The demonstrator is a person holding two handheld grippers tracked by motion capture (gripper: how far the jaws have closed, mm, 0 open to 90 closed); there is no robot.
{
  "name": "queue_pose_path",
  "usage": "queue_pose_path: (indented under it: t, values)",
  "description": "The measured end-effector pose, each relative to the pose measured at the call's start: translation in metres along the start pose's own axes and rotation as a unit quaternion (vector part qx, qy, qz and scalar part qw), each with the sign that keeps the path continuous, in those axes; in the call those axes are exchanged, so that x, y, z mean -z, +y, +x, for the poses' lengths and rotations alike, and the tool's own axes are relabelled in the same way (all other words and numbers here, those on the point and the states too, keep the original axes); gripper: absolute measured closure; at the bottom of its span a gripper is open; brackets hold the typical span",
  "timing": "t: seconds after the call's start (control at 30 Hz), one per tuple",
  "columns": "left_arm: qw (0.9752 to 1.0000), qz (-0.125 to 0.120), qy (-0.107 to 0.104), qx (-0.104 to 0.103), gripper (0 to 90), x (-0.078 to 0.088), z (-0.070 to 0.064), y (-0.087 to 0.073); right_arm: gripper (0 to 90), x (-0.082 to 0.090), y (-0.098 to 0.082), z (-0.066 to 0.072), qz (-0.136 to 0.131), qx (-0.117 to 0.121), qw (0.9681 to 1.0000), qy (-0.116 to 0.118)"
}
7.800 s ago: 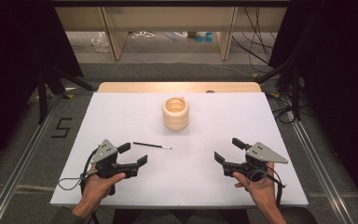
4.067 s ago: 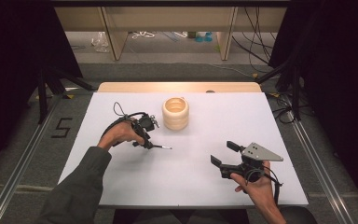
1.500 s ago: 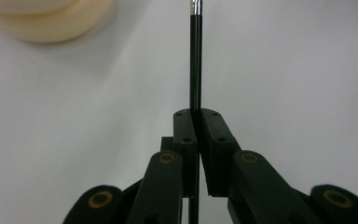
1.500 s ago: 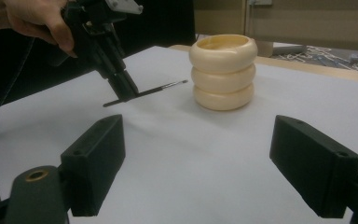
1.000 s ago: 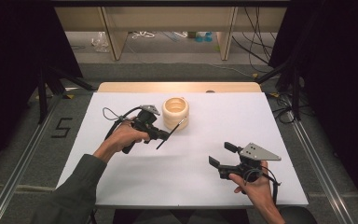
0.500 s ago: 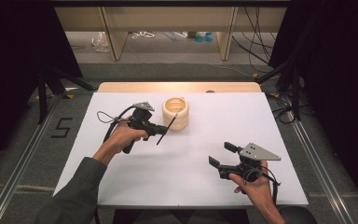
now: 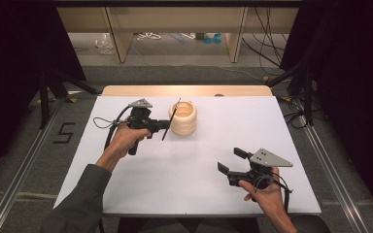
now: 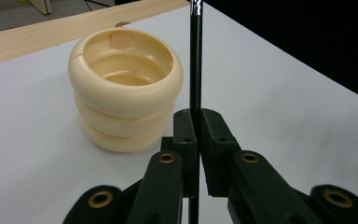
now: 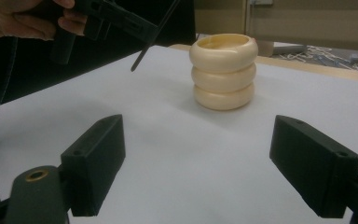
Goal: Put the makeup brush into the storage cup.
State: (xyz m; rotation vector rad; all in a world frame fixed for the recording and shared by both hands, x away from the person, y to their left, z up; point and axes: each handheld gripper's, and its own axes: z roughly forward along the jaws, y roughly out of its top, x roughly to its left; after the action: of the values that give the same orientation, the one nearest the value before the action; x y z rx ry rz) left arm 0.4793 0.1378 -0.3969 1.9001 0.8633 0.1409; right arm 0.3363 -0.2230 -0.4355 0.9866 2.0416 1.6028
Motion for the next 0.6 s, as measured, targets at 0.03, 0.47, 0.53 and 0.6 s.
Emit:
queue_pose_path:
  t: [0.03, 0.47, 0.53, 0.6]
  values:
    - [1.0, 0.0, 0.0, 0.0, 84.9, 0.0, 0.0, 0.0, 19.0, 0.0005, 0.0002, -0.0002, 0.002, 0.002, 1.0, -0.001]
    - [0.9997, -0.023, 0.011, 0.003, 84.9, 0.0027, 0.0052, 0.0022, 19.0, 0.0014, 0.0007, -0.0008, 0.004, 0.003, 1.0, -0.002]
    - [0.9996, -0.025, 0.012, 0.002, 84.9, 0.0025, 0.0052, 0.0022, 19.0, 0.0014, 0.0007, -0.0006, 0.003, 0.003, 1.0, -0.001]
    - [0.9995, -0.029, 0.008, -0.001, 84.9, 0.0018, 0.0056, 0.0025, 19.0, 0.0014, 0.0007, -0.0005, 0.003, 0.003, 1.0, -0.001]
